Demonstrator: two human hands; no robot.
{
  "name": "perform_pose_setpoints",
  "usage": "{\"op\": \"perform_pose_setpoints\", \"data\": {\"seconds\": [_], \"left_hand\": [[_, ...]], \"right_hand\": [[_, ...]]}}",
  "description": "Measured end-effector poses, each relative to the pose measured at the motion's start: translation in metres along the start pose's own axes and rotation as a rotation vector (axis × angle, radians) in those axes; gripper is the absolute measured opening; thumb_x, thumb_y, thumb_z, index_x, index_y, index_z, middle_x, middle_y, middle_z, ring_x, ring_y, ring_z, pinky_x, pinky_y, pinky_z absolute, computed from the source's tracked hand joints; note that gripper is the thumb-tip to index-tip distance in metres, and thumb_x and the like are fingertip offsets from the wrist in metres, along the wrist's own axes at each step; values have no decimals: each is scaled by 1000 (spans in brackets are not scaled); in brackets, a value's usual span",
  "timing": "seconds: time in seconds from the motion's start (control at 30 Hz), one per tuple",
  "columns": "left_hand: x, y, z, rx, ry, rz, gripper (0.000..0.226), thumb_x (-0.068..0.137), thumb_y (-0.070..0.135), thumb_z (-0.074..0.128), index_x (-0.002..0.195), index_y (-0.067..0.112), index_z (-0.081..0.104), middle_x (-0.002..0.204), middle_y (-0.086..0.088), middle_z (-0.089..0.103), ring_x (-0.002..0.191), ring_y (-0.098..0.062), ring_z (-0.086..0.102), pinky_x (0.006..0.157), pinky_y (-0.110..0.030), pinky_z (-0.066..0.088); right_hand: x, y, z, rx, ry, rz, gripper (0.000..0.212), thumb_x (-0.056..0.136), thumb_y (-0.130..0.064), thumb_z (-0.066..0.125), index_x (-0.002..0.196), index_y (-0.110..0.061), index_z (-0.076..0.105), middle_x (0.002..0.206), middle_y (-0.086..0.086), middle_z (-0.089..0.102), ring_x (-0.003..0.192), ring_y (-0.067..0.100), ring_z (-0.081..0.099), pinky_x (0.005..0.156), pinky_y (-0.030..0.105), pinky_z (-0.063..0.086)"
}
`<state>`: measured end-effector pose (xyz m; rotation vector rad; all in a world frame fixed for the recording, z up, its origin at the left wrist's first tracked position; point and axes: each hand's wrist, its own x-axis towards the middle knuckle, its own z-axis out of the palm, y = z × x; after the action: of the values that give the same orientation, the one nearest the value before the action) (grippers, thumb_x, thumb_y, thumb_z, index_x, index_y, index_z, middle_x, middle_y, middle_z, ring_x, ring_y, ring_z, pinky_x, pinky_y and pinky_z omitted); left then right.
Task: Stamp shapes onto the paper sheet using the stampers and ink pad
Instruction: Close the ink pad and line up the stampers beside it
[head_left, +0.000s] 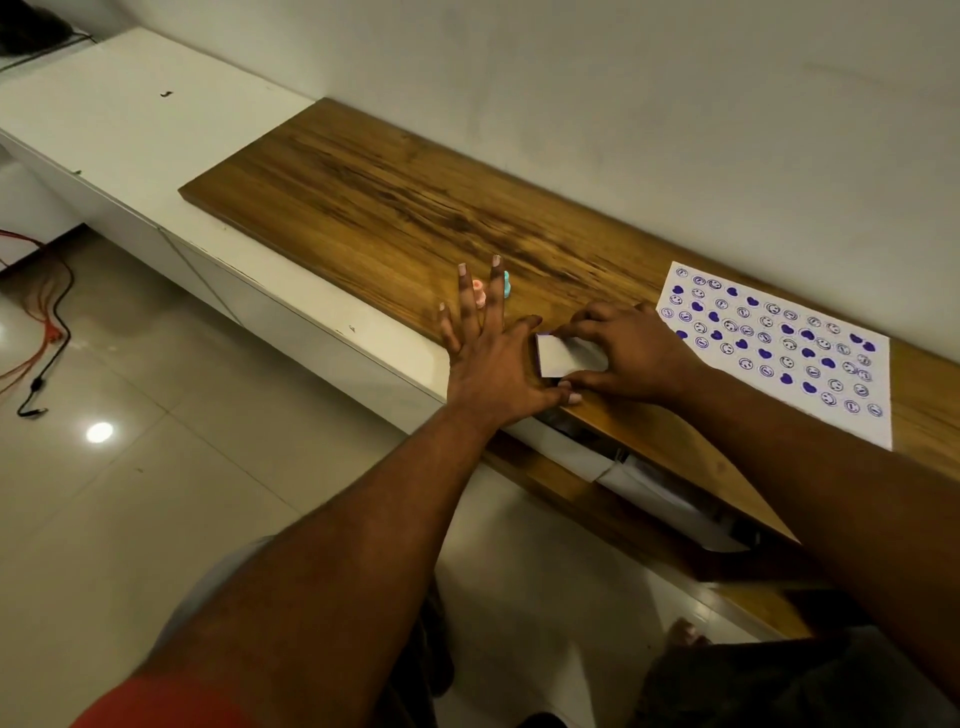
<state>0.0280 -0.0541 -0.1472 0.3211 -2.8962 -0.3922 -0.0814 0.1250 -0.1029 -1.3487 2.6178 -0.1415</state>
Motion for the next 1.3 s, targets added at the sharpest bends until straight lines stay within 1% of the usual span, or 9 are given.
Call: {"op": "perform_pose_setpoints", "data": {"seconds": [0.17, 0.43, 0.63, 0.7, 0.77, 0.87, 0.97, 1.07, 1.3], "left_hand": [[4, 3, -2, -15, -22, 30, 89, 58, 96, 62, 128, 41, 66, 171, -12, -26, 151, -43, -36, 119, -70, -13], [13, 1, -14, 57, -115, 47, 95, 56, 100, 60, 131, 41, 66, 170, -13, -28, 148, -44, -40, 118, -70, -16], [16, 1, -19, 5, -154, 50, 93, 55, 97, 66, 128, 40, 69, 172, -11, -25, 148, -41, -42, 118, -67, -18], [16, 1, -19, 2, -167, 60, 90, 56, 95, 69, 127, 40, 69, 172, -12, -24, 148, -42, -41, 118, -69, -18], [16, 1, -18, 5, -161, 66, 86, 57, 92, 71, 126, 40, 70, 173, -12, -21, 149, -43, -40, 118, -70, -17], [13, 3, -16, 0, -113, 40, 73, 64, 87, 71, 118, 38, 73, 175, -11, -11, 152, -41, -34, 119, -69, -14], [9, 11, -14, 12, -72, -1, 57, 71, 73, 71, 114, 35, 74, 175, -11, -3, 155, -40, -29, 121, -66, -15], [5, 16, -11, 50, -46, -29, 49, 76, 66, 69, 114, 35, 74, 175, -11, 0, 156, -41, -26, 122, -65, -14], [7, 16, -14, 73, -66, -45, 59, 68, 72, 75, 114, 35, 75, 175, -11, 2, 156, -40, -26, 121, -64, -14]], "right_hand": [[3, -2, 2, -30, 6, 10, 65, 86, -63, 66, 143, -31, 57, 138, -1, 57, 125, 22, 53, 102, 47, 36], [2, -2, 1, -50, 13, 17, 68, 86, -62, 67, 145, -33, 53, 140, -1, 56, 128, 22, 51, 103, 48, 37], [-12, -1, 4, 105, 74, 43, 77, 84, -61, 71, 151, -34, 45, 151, 0, 49, 137, 25, 44, 109, 51, 34], [-20, -2, 6, 199, 142, 106, 77, 83, -59, 73, 150, -34, 45, 152, 1, 49, 137, 25, 46, 109, 50, 36], [-28, -8, 12, 350, 297, 231, 72, 85, -61, 70, 148, -31, 50, 149, 1, 53, 132, 24, 52, 107, 50, 46], [-29, -27, 24, 372, 447, 458, 83, 80, -79, 59, 145, -28, 50, 141, 0, 61, 120, 22, 63, 98, 50, 55], [-23, -47, 33, 296, 420, 618, 101, 70, -93, 50, 144, -25, 47, 135, 3, 64, 118, 27, 64, 99, 52, 51], [-14, -56, 36, 231, 367, 674, 97, 69, -90, 55, 139, -22, 47, 125, 6, 67, 114, 30, 63, 99, 51, 45], [-1, -49, 23, 180, 259, 657, 97, 68, -80, 69, 142, -24, 42, 121, 2, 68, 113, 28, 65, 105, 52, 39]]}}
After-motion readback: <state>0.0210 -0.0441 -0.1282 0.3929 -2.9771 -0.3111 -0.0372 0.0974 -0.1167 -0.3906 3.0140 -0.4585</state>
